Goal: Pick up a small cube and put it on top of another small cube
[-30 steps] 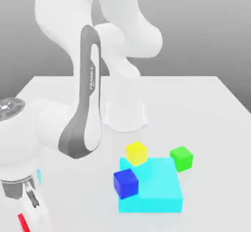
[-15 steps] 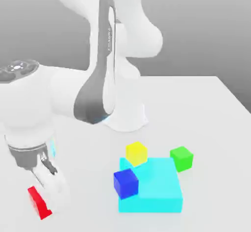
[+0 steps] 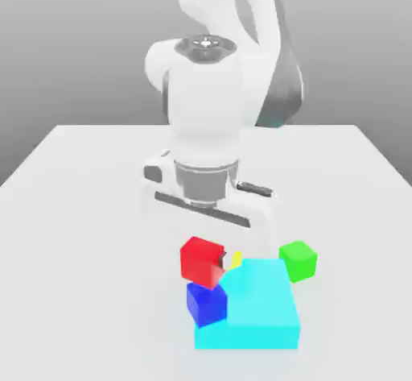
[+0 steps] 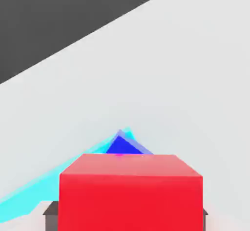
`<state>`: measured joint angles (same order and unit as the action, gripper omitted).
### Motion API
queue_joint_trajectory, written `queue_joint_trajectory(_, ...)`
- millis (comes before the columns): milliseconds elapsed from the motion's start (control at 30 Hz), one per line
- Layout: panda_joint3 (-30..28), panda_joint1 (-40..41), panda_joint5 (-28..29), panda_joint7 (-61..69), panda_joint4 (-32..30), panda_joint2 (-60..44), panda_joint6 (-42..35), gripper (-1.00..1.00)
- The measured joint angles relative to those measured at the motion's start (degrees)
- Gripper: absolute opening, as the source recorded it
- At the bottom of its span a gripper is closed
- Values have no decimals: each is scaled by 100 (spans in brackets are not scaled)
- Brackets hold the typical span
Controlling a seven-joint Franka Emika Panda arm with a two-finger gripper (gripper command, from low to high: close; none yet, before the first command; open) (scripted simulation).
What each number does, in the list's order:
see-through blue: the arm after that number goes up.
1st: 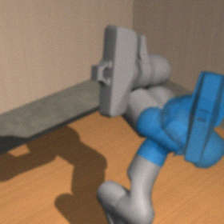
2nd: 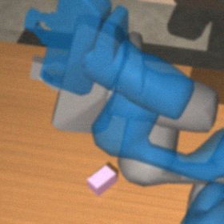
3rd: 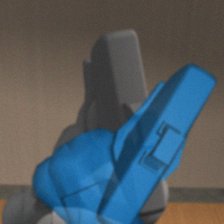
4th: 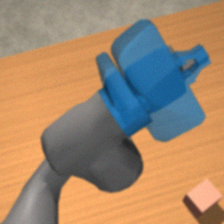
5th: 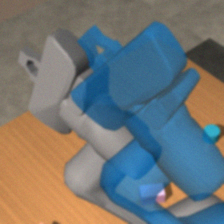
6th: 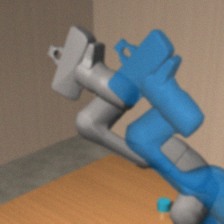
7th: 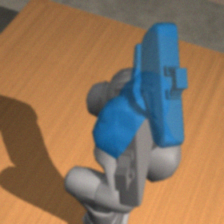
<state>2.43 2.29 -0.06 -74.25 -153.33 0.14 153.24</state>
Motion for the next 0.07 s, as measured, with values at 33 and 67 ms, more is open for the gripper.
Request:
queue_joint_trajectory(33, -1, 0, 0, 0, 0, 0, 0, 100)
queue_joint_trajectory(67, 0, 1, 0, 0, 0, 0, 0, 100)
